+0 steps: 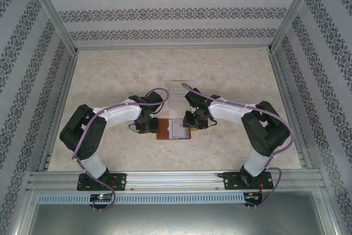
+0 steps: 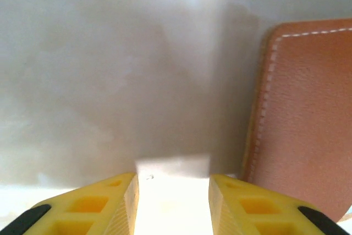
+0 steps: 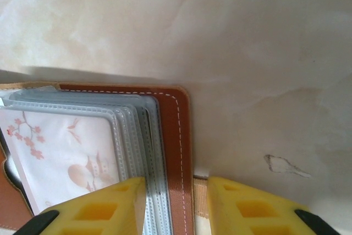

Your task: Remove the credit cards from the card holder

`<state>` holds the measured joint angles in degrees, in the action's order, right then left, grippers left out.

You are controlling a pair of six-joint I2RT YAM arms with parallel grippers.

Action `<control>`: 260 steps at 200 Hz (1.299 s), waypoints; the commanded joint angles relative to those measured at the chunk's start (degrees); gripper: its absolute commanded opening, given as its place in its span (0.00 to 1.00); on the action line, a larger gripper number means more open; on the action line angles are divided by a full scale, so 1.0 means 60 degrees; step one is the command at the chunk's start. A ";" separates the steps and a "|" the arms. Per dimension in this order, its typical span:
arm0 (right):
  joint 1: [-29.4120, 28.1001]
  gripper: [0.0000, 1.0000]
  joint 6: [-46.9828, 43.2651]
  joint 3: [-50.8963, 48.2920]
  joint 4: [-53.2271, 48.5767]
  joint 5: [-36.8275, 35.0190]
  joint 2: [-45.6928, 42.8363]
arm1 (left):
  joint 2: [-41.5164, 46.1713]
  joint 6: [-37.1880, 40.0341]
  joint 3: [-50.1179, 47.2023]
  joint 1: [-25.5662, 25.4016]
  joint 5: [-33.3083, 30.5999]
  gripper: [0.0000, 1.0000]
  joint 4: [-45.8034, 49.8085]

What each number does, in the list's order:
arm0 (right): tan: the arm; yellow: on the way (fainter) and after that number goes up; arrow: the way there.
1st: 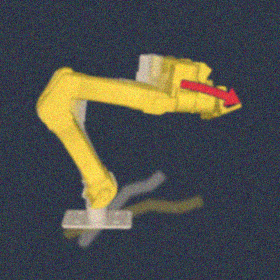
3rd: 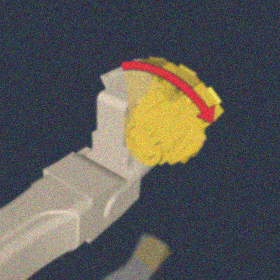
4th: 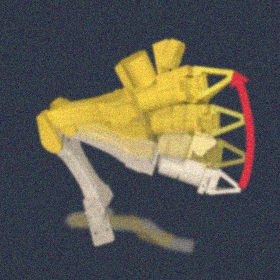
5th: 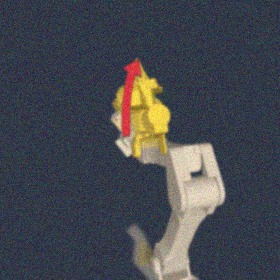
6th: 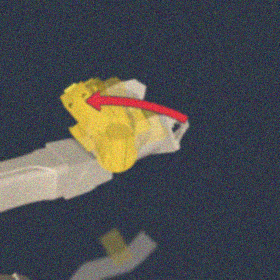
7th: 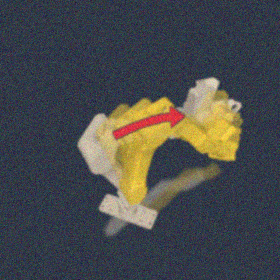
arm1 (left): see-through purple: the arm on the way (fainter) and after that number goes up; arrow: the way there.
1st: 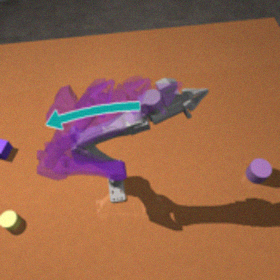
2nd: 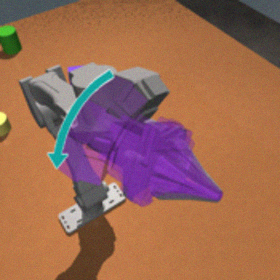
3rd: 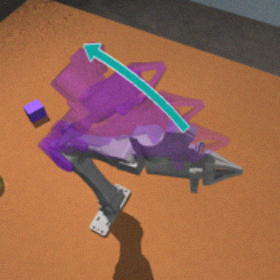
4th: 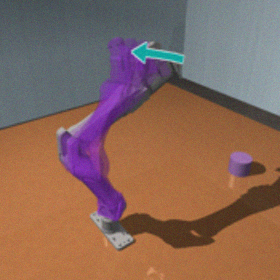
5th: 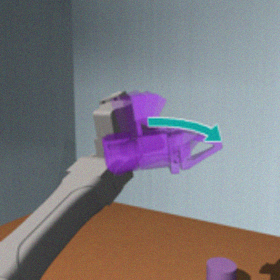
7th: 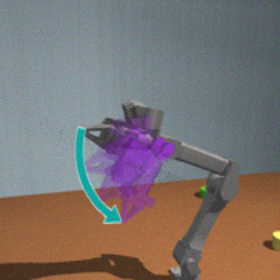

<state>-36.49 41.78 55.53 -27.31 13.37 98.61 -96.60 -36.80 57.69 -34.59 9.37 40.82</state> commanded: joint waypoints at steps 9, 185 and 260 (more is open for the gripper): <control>-0.0188 0.35 0.0177 -0.0276 -0.0077 0.0251 0.0038 | 0.0982 0.0341 0.0681 0.0349 -0.0090 0.38 0.0719; -0.0274 0.30 0.0390 -0.0334 0.0158 0.0373 0.0007 | -0.0409 -0.1237 0.0060 0.0634 0.4717 0.21 -0.3654; -0.0260 0.29 0.0419 -0.0379 0.0161 0.0335 0.0001 | -0.1110 -0.1123 -0.0383 0.0642 0.4926 0.19 -0.4292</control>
<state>-37.74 43.55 54.57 -25.65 14.59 98.39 -102.10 -43.18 56.38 -30.74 37.15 18.44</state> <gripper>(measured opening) 0.288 0.193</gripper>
